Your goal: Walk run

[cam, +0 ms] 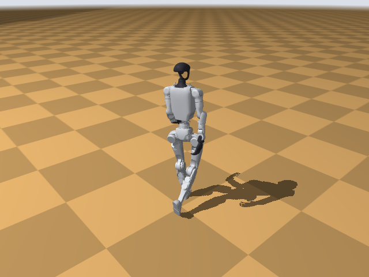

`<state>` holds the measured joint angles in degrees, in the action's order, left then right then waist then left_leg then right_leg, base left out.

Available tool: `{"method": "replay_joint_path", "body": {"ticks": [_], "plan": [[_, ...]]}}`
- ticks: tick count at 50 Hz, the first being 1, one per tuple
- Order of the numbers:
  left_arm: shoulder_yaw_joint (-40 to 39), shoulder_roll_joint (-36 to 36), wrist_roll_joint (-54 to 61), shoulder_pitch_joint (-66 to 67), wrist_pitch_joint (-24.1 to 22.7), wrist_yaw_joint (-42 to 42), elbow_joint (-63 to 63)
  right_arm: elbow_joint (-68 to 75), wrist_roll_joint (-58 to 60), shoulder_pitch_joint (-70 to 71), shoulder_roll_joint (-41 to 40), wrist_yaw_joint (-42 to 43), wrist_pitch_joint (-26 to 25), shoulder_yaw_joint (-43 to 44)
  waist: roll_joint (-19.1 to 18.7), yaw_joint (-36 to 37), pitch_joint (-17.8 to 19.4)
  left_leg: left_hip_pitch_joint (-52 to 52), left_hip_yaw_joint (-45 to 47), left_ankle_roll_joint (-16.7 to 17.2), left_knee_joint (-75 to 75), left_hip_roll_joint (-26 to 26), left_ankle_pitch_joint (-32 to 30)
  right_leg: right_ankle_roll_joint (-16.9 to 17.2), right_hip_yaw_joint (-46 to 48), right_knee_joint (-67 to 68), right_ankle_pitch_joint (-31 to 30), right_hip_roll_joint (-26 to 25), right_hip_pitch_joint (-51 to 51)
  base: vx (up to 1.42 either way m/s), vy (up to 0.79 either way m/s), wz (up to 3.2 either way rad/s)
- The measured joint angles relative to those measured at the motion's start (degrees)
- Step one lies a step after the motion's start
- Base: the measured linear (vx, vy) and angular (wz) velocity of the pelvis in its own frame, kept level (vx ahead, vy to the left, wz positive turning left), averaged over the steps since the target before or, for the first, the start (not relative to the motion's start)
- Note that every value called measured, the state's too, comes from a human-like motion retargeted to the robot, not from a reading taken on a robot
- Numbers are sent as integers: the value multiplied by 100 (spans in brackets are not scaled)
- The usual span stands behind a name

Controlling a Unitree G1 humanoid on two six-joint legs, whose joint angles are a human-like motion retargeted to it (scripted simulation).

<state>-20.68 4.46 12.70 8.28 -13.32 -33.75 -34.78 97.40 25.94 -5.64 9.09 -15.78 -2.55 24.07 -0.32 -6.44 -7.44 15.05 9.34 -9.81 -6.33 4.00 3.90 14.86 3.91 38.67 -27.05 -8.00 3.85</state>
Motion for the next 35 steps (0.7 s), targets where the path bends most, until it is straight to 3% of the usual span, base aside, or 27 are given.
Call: {"method": "replay_joint_path", "body": {"ticks": [3, 7, 13, 15, 20, 22, 25, 28, 30, 33, 35], "plan": [[66, -79, -3, -225, -4, 69, 33, 0, -39, -425, -26, -200, 41, 291, -184, -89, 75, -374, -126, 3, 135, -21, 163, -414, 251, 391, 1003, 306, 607, 64, -7, 23], [186, -150, -2, -421, -81, 78, 190, 0, -160, -796, -51, -172, 243, 426, -345, -516, 179, -793, -546, -18, 277, 113, 345, -792, 648, -192, 2019, 861, 1260, 63, -15, 88], [221, -190, 95, -618, -85, 67, 247, 0, -20, -911, -104, -281, 191, 399, -37, -953, 328, -1485, -838, -58, 302, 631, 723, -754, 785, -2433, 2174, 1626, 1760, 61, -24, 58], [228, -180, 120, -629, -91, 84, 239, 0, 45, -846, -125, -352, 201, 317, 1, -1070, 384, -1780, -942, -25, 311, 678, 857, -901, 646, -3100, 2333, 1604, 1972, 62, -27, 41], [211, -45, 75, -559, -89, 64, 150, 0, 235, -525, -95, -248, 413, 195, -110, -1169, 341, -2205, -959, 110, 233, 548, 1044, -848, 737, -3872, 2546, 1460, 2166, 73, -37, 23], [242, 31, 57, -515, -78, 63, 77, -12, 243, -367, -65, -128, 469, 174, -168, -1293, 256, -2264, -1012, 184, 102, 508, 944, -1188, 772, -3602, 2284, 1457, 2128, 76, -42, 80], [296, 144, -6, -376, -47, 16, -48, -87, 192, -227, -22, 63, 506, 192, -263, -1583, 101, -2336, -1152, 453, -245, 359, 452, -1260, 984, -3424, 1709, 1518, 1901, 76, -44, 108], [330, 278, -82, -232, -20, -43, -240, -52, -5, -46, 52, 253, 519, 174, -379, -1470, -13, -2237, -1196, 843, -990, 175, -826, -1552, 183, -3174, 1966, 1270, 1695, 86, -54, 34], [459, 390, -46, -156, -10, 14, -324, -21, -117, 182, 136, 351, 481, 172, -298, -1328, -10, -1977, -1173, 1117, -1824, 187, -1828, -1730, 252, -3088, 2150, 1342, 1440, 83, -50, -2], [529, 403, -18, -92, -31, -42, -287, -181, -145, 611, 184, 512, 414, 17, 17, -1251, -107, -1183, -732, 946, -3430, 314, -2851, -1920, 706, -3155, 2411, 1554, 1024, 61, -41, 2], [524, 375, -144, -112, -37, -224, -275, -388, -122, 889, 195, 656, 390, -30, 76, -1327, -144, -654, -624, 691, -4141, 181, -2608, -1927, 553, -3200, 2619, 1511, 798, 63, -45, 70]]}}
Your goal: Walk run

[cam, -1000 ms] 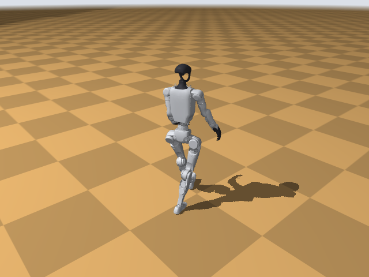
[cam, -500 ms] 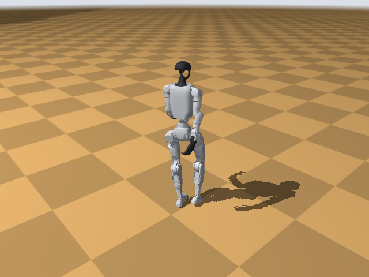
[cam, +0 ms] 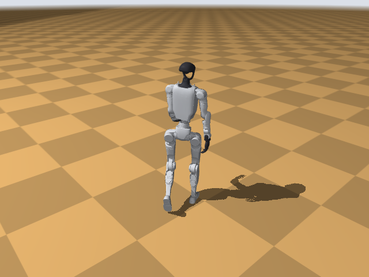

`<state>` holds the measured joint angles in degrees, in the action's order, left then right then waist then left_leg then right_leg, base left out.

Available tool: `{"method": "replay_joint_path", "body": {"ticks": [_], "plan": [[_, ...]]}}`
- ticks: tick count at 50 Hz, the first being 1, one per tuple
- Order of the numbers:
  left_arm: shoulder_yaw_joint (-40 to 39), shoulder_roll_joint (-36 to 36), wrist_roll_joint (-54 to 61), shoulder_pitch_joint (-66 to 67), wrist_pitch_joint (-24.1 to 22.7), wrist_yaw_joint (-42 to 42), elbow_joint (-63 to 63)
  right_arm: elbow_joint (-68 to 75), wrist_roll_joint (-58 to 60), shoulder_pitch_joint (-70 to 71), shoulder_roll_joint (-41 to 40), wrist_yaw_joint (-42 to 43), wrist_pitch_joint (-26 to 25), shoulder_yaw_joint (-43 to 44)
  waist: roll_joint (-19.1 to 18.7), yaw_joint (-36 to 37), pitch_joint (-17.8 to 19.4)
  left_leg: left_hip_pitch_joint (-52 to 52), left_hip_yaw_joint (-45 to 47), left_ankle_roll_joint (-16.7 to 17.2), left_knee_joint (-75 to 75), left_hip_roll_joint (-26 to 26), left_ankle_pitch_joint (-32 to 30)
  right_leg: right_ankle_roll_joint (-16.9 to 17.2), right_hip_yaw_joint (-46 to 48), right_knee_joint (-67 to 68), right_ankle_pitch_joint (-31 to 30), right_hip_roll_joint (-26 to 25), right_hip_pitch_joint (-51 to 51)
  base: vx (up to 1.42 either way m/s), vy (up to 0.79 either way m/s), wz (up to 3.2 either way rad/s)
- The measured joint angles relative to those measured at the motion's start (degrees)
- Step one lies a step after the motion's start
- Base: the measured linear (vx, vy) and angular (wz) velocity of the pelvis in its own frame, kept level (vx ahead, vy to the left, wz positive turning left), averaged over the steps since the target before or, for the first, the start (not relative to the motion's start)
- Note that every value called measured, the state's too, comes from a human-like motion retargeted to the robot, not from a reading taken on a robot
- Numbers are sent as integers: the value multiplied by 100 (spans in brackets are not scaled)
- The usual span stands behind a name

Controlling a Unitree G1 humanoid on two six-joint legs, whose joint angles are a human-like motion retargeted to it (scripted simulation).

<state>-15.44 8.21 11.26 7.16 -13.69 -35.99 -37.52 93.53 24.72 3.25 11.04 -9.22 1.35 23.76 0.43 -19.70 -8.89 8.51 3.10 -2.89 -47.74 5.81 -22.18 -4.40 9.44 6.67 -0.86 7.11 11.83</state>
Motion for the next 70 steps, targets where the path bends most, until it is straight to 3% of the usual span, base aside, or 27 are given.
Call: {"method": "replay_joint_path", "body": {"ticks": [4, 8, 13, 19, 23, 25, 27, 30, 33, 37, 40, 42, 47, 50, 55, 58, 60, 65, 67, 68, 70], "plan": [[-27, -1, -177, 5, -57, -48, 108, -577, 149, 527, -6, 212, -23, -144, 188, 233, 6, 727, 492, -177, -140, -152, 989, -38, 347, -186, 162, -21, -434, 48, -36, -20], [-88, 25, -146, 41, -83, -1, 247, -1276, 273, 981, -34, 373, 98, -333, 264, 666, 67, 1275, 925, -184, 983, -128, 1740, -120, 200, -312, 369, -316, -778, 59, -36, -83], [-151, 74, -47, 7, -31, 53, 305, -1870, 288, 1378, 6, 462, 295, -511, 46, 974, 305, 1496, 1356, -90, 3254, -238, 1859, -192, 37, -351, 732, -874, -1269, 60, -29, -47], [-244, 115, -32, 0, 5, 139, 321, -1904, 402, 1404, 40, 497, 382, -563, 63, 1182, 430, 1632, 1193, 111, 5045, 238, 2469, -172, -163, -376, 1100, -1123, -1872, 69, -23, -28], [-380, 56, -132, -3, 32, 46, 290, -1357, 515, 1168, -9, 433, 345, -483, 197, 1488, 389, 1522, 1174, -284, 4630, 176, 2462, 50, -438, -112, 955, -1143, -2090, 87, -19, -64], [-469, 31, -228, 52, 8, 9, 274, -912, 582, 948, -38, 331, 264, -432, 274, 1658, 325, 1344, 1164, -418, 4582, 192, 2067, 312, -551, 96, 555, -1118, -2191, 112, -15, -65], [-540, 10, -274, 146, -25, 7, 243, -449, 674, 658, -74, 225, 135, -342, 349, 1656, 143, 1212, 1294, -567, 4477, 198, 1889, 625, -343, 437, -258, -971, -2161, 94, -12, -17], [-668, -53, -108, 158, 55, 121, 132, 175, 700, 151, -163, 93, -35, -418, 303, 1399, -17, 1091, 1156, -695, 4193, 67, 2189, 1219, -563, 1446, -1740, -1014, -1850, 101, -12, 18], [-587, -166, 101, 35, 100, 281, 156, 388, 533, -412, -170, -84, -15, -618, 18, 1312, 104, 667, 939, -749, 4172, -129, 2506, 1428, -439, 2814, -2712, -1225, -1306, 92, -11, 14], [-485, -279, 119, -254, 115, 355, 220, 388, 721, -1057, -230, -235, -55, -479, -208, 1370, 185, 231, 808, -702, 4259, -236, 2768, 902, -198, 3762, -1753, -1028, -413, 66, -7, 15], [-366, -351, 199, -430, 71, 337, 330, 388, 794, -1431, -284, -210, 109, -334, -386, 1062, 252, -16, 396, -740, 4346, -140, 2891, 767, 34, 3622, -861, -724, 151, 59, -6, 110], [-288, -391, 237, -502, 39, 279, 412, 388, 742, -1626, -299, -297, 176, -302, -420, 870, 287, -165, 155, -775, 4372, 7, 2984, 873, 149, 3050, -430, -451, 445, 57, -8, 116], [-219, -508, 286, -636, 21, 182, 483, 388, 771, -1840, -362, -659, 108, -226, -165, 503, 431, -673, -298, -837, 4364, 532, 3289, 1224, 9, 1036, -446, 145, 893, 56, -16, 96], [-201, -531, 277, -613, 0, 177, 455, 388, 784, -1813, -387, -811, 81, -257, -83, 308, 542, -1056, -622, -833, 4348, 683, 3461, 1221, -698, 86, -359, 116, 1149, 65, -25, 91], [-244, -351, 236, -443, -3, 207, 304, 388, 806, -1520, -285, -716, 200, -285, -171, 160, 618, -1505, -919, -800, 4202, 649, 3640, 1809, -1743, -717, -133, -6, 1203, 68, -30, 73], [-247, -189, 240, -275, 29, 222, 202, 373, 695, -1294, -190, -537, 199, -260, -141, 70, 504, -1606, -969, -727, 3958, 691, 3483, 1785, -1849, -430, -535, -28, 1041, 77, -39, 97], [-261, -119, 209, -129, 47, 139, 143, 381, 587, -1161, -134, -431, 156, -189, -184, -111, 407, -1592, -1056, -580, 3617, 606, 3121, 1597, -1404, -452, -1122, 56, 869, 73, -38, 144], [-288, 73, -9, -2, 75, 82, -156, 388, 191, -648, 24, -511, -26, -18, -80, 460, 407, -869, -709, 87, 1615, 681, 778, 1173, -1439, -177, -556, 210, 372, 63, -38, 40], [-264, 144, 98, 56, 42, 298, -134, 382, 71, -269, 154, -521, -16, -243, 34, 391, 337, -207, -63, 143, 500, 418, 157, 865, -1222, -136, -405, 312, 205, 64, -32, 124], [-245, 146, 151, 81, 21, 313, -108, 364, 40, -74, 200, -418, -19, -326, -25, 132, 312, 121, -45, 19, -15, 253, 16, 758, -827, -164, -312, 366, 41, 63, -33, 181], [-316, 129, 124, 43, 35, 163, -71, 182, 58, 317, 275, -120, -62, -441, -11, 248, 237, 528, 575, -294, -416, -85, 624, 594, -651, -141, -53, 345, -140, 44, -26, 117]]}}
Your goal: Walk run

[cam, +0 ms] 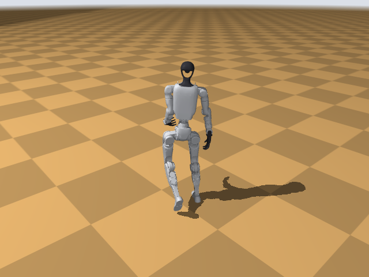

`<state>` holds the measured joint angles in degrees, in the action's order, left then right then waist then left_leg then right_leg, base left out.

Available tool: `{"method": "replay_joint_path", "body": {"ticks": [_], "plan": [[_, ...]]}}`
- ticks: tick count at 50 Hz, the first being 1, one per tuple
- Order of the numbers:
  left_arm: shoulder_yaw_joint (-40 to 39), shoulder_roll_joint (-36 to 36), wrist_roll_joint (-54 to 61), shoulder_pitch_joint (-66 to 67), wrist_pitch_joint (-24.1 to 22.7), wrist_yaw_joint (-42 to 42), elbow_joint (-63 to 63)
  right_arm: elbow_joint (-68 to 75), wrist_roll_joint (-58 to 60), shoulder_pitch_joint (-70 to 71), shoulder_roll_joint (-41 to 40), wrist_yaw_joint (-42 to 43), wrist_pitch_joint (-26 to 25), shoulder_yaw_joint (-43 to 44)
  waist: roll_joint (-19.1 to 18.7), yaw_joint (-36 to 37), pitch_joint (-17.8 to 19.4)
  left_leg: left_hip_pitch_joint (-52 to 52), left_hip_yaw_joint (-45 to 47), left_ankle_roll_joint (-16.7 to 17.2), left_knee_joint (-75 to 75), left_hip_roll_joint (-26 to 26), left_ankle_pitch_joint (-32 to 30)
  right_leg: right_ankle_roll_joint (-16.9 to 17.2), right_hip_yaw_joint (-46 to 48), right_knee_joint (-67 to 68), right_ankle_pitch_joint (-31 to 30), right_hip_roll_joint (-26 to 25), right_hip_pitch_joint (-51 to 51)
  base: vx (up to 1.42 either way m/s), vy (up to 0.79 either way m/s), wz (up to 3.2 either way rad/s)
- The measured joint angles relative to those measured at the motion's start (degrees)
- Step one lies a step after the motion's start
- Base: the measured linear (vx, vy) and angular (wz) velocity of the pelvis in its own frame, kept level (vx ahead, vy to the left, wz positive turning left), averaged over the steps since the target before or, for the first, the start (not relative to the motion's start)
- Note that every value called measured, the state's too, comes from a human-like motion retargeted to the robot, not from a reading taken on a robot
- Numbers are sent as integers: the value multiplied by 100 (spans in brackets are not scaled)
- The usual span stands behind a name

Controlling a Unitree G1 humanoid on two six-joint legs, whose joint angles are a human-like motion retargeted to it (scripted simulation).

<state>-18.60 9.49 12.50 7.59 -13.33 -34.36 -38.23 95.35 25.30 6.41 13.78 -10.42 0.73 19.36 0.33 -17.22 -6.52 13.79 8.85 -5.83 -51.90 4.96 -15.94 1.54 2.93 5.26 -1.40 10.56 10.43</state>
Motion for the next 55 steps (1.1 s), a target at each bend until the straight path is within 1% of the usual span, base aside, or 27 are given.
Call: {"method": "replay_joint_path", "body": {"ticks": [2, 5, 7, 11, 14, 16, 18, 20, 21, 23, 25, 26, 27, 28, 30, 32, 34, 37, 40, 43, 46, 48, 50, 51, 52, 53, 55], "plan": [[17, -28, -135, -40, 50, -199, 21, -314, 62, 294, 46, 302, -27, 51, -11, -17, 30, 393, 262, -281, -176, -191, 449, -136, 443, -49, 90, -40, -220, 46, -27, 100], [33, -24, -216, -27, 62, -211, 111, -816, 68, 628, 69, 547, 59, 67, 118, 479, 45, 892, 302, -11, 369, 179, 830, -208, 478, -133, 228, -140, -480, 50, -26, 7], [66, -7, -169, -16, 55, -161, 197, -1084, -85, 826, 98, 631, 160, 34, 142, 718, 64, 1055, 543, 11, 1092, 119, 1134, -236, 610, -198, 339, -267, -667, 45, -20, 32], [61, 56, -53, -25, 161, -215, 361, -1413, -394, 1176, 170, 797, 303, 26, 10, 965, 105, 1065, 1650, -197, 2890, -297, 1478, -238, 1092, -309, 625, -644, -1072, 47, -20, 78], [38, 111, 36, -57, 247, -215, 431, -1526, -437, 1311, 201, 857, 334, 95, -103, 1020, 121, 928, 2534, -158, 4181, -156, 1730, -176, 1516, -373, 873, -925, -1399, 52, -17, 112], [36, 133, 67, -105, 276, -174, 443, -1533, -433, 1320, 220, 854, 371, 152, -128, 916, 84, 842, 2903, -405, 4767, 151, 1792, -87, 1926, -383, 1038, -1011, -1572, 50, -15, 170], [-12, 150, 50, -143, 294, -128, 439, -1458, -410, 1265, 199, 825, 433, 175, -57, 884, 40, 713, 2908, -837, 5031, 386, 1632, 40, 2214, -330, 1116, -1006, -1728, 81, -21, 122], [-133, 151, 13, -147, 306, -93, 425, -1273, -358, 1155, 118, 767, 505, 139, 117, 1068, 19, 475, 2919, -917, 5013, 372, 1582, 172, 2197, -200, 1053, -965, -1894, 72, -27, 15], [-201, 150, 2, -146, 313, -87, 404, -1125, -283, 1079, 71, 713, 545, 128, 197, 1154, -10, 429, 2898, -917, 4956, 396, 1674, 327, 2186, -81, 872, -883, -1920, 71, -14, 1], [-331, 137, 19, -152, 342, -58, 353, -811, -58, 894, -30, 625, 610, 115, 297, 1289, -18, 396, 2606, -917, 4799, 419, 1864, 686, 2151, 218, 274, -765, -1973, 80, -1, 28], [-410, 113, 71, -153, 383, 55, 314, -505, 279, 650, -127, 599, 607, 64, 249, 1282, 0, 206, 2412, -917, 4724, 371, 2014, 1101, 2138, 654, -714, -731, -2008, 71, -1, 67], [-418, 102, 81, -146, 379, 104, 322, -399, 425, 547, -128, 599, 588, 14, 182, 1317, 6, 91, 2396, -917, 4746, 318, 2068, 1175, 2072, 890, -1081, -749, -1978, 58, -1, 77], [-419, 91, 84, -138, 364, 145, 333, -286, 591, 419, -120, 621, 549, -30, 86, 1346, 4, -23, 2301, -917, 4764, 258, 2127, 1192, 2013, 1206, -1463, -785, -1909, 66, 5, 99], [-409, 82, 73, -130, 327, 170, 350, -158, 801, 243, -94, 688, 472, -62, -67, 1364, -16, -134, 2049, -917, 4777, 186, 2193, 1098, 1968, 1682, -1878, -855, -1761, 72, 9, 135], [-409, 51, 61, -157, 316, 125, 353, -13, 1044, -88, -93, 926, 295, -85, -328, 1350, -77, -244, 1595, -917, 4761, 85, 2262, 856, 1589, 2502, -2199, -1100, -1374, 61, 10, 162], [-390, -4, 83, -250, 376, 84, 330, 16, 1126, -467, -155, 1174, 222, 43, -537, 1325, -110, -302, 1156, -917, 4724, 29, 2288, 818, 1088, 3126, -1570, -1277, -904, 55, 4, 175], [-296, -57, 101, -302, 379, 106, 345, 77, 987, -842, -229, 1262, 314, 228, -702, 1288, -105, -414, 657, -917, 4718, 36, 2285, 761, 689, 3385, -1171, -1372, -552, 50, 3, 213], [-131, -123, 90, -341, 298, 155, 428, 205, 534, -1338, -327, 926, 539, 432, -774, 1132, -133, -541, -189, -917, 4726, 219, 2235, 433, 308, 3189, -691, -1355, -67, 46, -1, 257], [-59, -172, 81, -407, 274, 99, 485, 205, 178, -1769, -442, 301, 513, 523, -711, 931, -164, -608, -1029, -917, 4654, 512, 2230, 266, 102, 2486, -500, -993, 352, 45, -9, 262], [-41, -165, 105, -446, 287, 105, 483, 205, 170, -2061, -527, -66, 392, 473, -555, 821, -137, -761, -1717, -917, 4549, 865, 2256, 226, -536, 1442, -554, -850, 631, 47, -12, 229], [-36, -114, 141, -420, 288, 196, 465, 205, 426, -2152, -546, -284, 242, 354, -328, 720, -66, -1074, -2226, -917, 4520, 1199, 2270, 232, -1130, 498, -412, -717, 842, 43, -10, 202], [-58, -68, 164, -359, 276, 268, 457, 205, 694, -2116, -523, -341, 199, 317, -203, 688, 7, -1330, -2453, -917, 4523, 1332, 2266, 354, -1324, -31, -359, -708, 983, 57, -15, 155], [-83, -16, 196, -277, 250, 346, 441, 205, 897, -2028, -455, -303, 209, 299, -147, 656, 102, -1581, -2630, -917, 4497, 1391, 2257, 805, -1461, -452, -200, -805, 1064, 57, -17, 124], [-106, 3, 226, -230, 239, 389, 412, 205, 918, -1968, -390, -245, 213, 283, -143, 651, 175, -1766, -2637, -917, 4446, 1349, 2302, 1129, -1590, -578, -160, -992, 994, 62, -23, 97], [-126, 23, 260, -187, 231, 435, 380, 205, 916, -1905, -323, -177, 211, 276, -148, 635, 240, -1934, -2630, -917, 4399, 1311, 2323, 1346, -1685, -674, -137, -1144, 917, 63, -21, 87], [-143, 44, 304, -150, 229, 483, 342, 205, 870, -1835, -251, -91, 197, 284, -169, 601, 290, -2070, -2595, -917, 4362, 1284, 2298, 1346, -1709, -707, -151, -1223, 828, 63, -7, 100], [-161, 98, 385, -98, 235, 587, 260, 205, 670, -1691, -98, 100, 148, 362, -181, 490, 245, -2160, -2544, -917, 4343, 1415, 2028, 1346, -2362, -650, -573, -1193, 726, 66, 11, 140]]}}
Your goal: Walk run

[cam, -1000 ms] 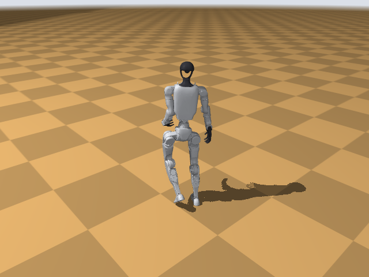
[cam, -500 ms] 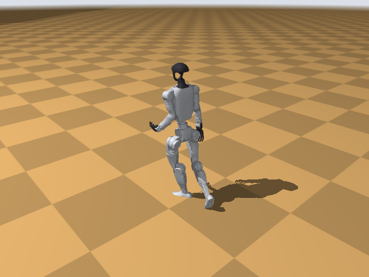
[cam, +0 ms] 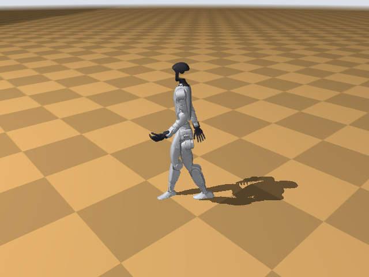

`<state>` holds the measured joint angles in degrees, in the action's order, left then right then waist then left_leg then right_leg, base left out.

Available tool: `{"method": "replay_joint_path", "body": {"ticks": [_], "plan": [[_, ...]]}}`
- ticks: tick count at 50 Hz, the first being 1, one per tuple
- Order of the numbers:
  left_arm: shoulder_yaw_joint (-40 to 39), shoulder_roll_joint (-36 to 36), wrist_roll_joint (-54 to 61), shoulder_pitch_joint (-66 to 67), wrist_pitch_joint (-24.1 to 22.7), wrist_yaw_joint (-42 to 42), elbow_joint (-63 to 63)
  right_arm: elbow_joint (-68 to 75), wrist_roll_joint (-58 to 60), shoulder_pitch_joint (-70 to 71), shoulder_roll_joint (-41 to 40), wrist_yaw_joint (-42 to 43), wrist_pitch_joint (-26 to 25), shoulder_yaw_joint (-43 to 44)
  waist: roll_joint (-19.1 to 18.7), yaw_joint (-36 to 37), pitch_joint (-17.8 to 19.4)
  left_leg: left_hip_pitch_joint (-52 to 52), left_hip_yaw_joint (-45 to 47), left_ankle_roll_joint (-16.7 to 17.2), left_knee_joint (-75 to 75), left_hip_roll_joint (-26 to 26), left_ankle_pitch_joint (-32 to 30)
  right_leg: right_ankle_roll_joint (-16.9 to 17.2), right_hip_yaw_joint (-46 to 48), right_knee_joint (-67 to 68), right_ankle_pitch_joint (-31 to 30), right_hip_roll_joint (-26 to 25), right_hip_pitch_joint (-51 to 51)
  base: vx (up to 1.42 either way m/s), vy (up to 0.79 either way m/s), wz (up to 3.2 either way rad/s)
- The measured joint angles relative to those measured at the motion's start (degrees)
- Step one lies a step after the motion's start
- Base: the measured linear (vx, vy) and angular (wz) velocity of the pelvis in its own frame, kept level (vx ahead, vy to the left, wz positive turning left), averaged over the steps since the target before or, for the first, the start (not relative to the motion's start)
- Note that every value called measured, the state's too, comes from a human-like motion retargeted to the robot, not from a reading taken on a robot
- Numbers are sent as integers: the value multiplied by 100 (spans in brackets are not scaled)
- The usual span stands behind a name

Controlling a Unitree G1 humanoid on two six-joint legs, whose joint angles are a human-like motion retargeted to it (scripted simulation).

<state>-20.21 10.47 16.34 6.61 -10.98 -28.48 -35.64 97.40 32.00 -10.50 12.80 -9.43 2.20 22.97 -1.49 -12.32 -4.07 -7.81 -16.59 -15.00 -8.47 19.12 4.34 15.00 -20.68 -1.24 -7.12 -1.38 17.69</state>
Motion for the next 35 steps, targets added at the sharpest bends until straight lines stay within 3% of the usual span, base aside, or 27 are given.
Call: {"method": "replay_joint_path", "body": {"ticks": [2, 5, 7, 10, 12, 13, 15, 20, 23, 27, 31, 35], "plan": [[59, -1, -33, 102, 12, 59, -53, -6, -299, 45, 94, 124, -29, 207, -158, -241, -119, -63, -179, 0, -187, -1, -372, -626, 150, 157, -458, 107, -84, 67, 17, 225], [120, 16, -280, 251, -6, -48, -155, 0, -982, 1, 211, 137, -39, 533, -382, -368, -317, -39, -243, 264, -812, -70, -1357, -1091, 927, 281, -86, 259, -374, 78, -10, 212], [277, 82, -382, 246, 5, -104, -238, 0, -1586, 9, 218, 15, -133, 769, -353, -87, -457, 316, 58, 924, -1521, -47, -2352, -1108, 1250, 345, 171, 408, -518, 61, -18, 162], [535, 111, -257, 266, -3, -59, -139, 0, -2401, 121, 196, -32, -287, 826, -175, -45, -644, 1094, 1380, 2269, -2731, -536, -3216, -1315, 1927, 368, 493, 667, -778, 59, -24, 208], [553, 20, -274, 240, -39, -311, -12, 0, -2732, 321, 156, 114, -287, 677, -77, -194, -692, 1461, 2352, 1912, -3376, -1105, -3254, -1417, 2508, 390, 738, 794, -1009, 47, -28, 228], [529, -29, -336, 203, -44, -470, 40, 0, -2825, 473, 132, 204, -282, 558, 14, -155, -670, 1669, 2653, 1526, -3668, -1193, -2829, -1465, 2680, 403, 823, 844, -1114, 46, -29, 156], [501, -93, -484, 125, -23, -684, 114, 0, -2792, 865, 60, 354, -309, 353, 199, 105, -619, 2068, 3170, 1185, -3990, -1261, -2144, -1577, 2879, 420, 983, 856, -1285, 36, -24, 86], [711, -73, -431, 26, -56, -268, 153, -425, -1977, 1789, -157, 332, -287, 210, 360, 747, -526, 3259, 2790, 1185, -3390, -786, -1353, -1570, 3416, 427, 1416, 678, -1686, 36, -26, 83], [749, -47, -407, 58, -35, -238, 222, -915, -1757, 2200, -249, 424, -123, 66, 443, 996, -498, 3546, 3434, 737, -2177, -1163, -997, -1564, 3723, 393, 1632, 537, -1924, 43, -27, 88], [654, -44, -445, 84, 9, -347, 300, -1468, -1611, 2711, -244, 577, 96, -131, 374, 1362, -378, 3651, 4232, 655, -254, -1346, -763, -1550, 3990, 342, 1782, 177, -2253, 53, -26, 44], [517, -46, -448, 113, -18, -234, 313, -1759, -1422, 3112, -202, 569, 249, -291, 393, 1300, -266, 3563, 4124, 515, 1127, -820, -355, -1388, 4339, 319, 1635, 48, -2615, 61, -23, 71], [274, -46, -418, 165, 78, -105, 242, -1754, -1064, 3103, -277, 492, 425, -379, 543, 1324, -292, 3255, 3763, 150, 1028, -622, -379, -1036, 4365, 591, 957, 162, -2912, 95, -20, 12]]}}
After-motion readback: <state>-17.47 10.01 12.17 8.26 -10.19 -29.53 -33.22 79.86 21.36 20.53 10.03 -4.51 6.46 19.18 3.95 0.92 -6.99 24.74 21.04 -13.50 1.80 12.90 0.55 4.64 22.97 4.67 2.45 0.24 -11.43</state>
